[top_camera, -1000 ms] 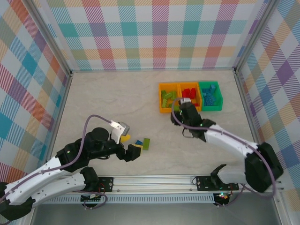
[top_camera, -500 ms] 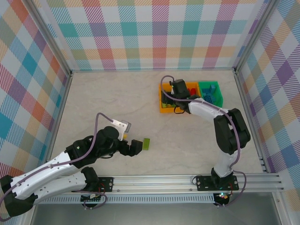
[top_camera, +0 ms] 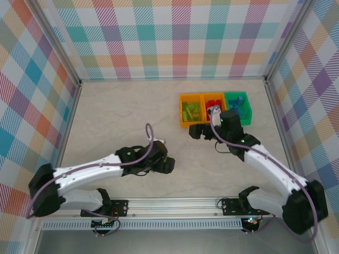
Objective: Sort the legos into containers by color
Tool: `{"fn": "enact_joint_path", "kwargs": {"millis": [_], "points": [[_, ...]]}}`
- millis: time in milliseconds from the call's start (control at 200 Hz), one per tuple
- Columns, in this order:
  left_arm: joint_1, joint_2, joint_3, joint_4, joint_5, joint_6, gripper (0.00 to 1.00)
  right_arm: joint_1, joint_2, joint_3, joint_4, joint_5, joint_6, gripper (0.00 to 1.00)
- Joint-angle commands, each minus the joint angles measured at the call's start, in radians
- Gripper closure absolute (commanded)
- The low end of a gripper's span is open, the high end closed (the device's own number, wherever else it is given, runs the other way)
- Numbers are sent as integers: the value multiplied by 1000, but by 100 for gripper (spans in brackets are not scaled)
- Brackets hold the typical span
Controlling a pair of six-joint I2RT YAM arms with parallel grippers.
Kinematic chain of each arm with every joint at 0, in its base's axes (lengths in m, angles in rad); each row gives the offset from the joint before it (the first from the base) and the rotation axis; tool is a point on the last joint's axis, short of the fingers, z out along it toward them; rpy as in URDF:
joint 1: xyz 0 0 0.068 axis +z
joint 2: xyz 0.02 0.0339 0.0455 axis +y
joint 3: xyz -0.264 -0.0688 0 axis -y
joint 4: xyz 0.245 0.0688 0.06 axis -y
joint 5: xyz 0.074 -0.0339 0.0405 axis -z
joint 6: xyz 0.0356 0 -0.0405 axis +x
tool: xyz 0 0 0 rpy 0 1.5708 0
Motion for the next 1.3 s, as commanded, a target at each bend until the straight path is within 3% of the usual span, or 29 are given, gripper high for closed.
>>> {"fn": "enact_joint_path", "kwargs": {"millis": [0, 110, 315, 840, 1295], "points": [[-25, 120, 94, -26, -106, -34, 10, -2, -138, -75, -117, -107, 21, 0], [-32, 259, 163, -54, -175, -49, 24, -2, -258, -143, -170, -135, 54, 0], [-29, 448, 263, -135, -291, -67, 37, -1, -317, -215, -186, -124, 84, 0], [28, 578, 203, 49, -104, -84, 52, -2, -316, -215, -205, -146, 113, 0], [49, 546, 180, 130, -48, -97, 72, 4, -390, -135, -383, -342, 168, 0]]}}
